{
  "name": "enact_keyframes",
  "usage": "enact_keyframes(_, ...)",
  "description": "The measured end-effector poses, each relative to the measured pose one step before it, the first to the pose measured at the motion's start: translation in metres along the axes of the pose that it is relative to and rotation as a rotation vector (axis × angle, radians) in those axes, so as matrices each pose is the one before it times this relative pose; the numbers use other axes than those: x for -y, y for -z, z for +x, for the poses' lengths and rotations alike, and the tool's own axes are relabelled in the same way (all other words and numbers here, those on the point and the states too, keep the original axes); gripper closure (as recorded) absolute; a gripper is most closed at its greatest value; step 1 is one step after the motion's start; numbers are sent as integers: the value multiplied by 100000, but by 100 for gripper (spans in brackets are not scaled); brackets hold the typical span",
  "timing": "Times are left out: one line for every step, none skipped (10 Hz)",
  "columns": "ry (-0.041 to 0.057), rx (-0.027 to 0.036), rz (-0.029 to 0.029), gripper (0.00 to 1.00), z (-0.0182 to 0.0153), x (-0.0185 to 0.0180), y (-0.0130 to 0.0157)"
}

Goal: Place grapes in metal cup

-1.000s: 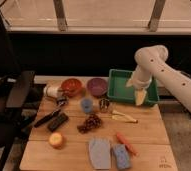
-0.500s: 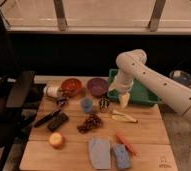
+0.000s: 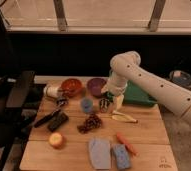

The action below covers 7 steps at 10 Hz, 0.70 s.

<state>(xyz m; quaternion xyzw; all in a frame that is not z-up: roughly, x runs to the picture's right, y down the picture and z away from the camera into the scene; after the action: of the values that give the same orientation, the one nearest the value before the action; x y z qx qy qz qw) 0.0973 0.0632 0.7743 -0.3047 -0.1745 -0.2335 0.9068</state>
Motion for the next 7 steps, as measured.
enact_keyframes(395, -278, 161, 26, -89, 4, 61)
enact_keyframes(2319, -1271, 176, 26, -396, -91, 55)
enact_keyframes(5493, -386, 777, 26, -1271, -88, -45)
enact_keyframes(6037, 357, 1263, 26, -1695, -108, -165)
enact_keyframes(7986, 695, 1429, 26, -2222, -187, -383)
enact_keyframes(8521, 972, 1198, 26, -2499, 172, -666)
enact_keyframes(8565, 888, 566, 26, -2351, 295, -1032)
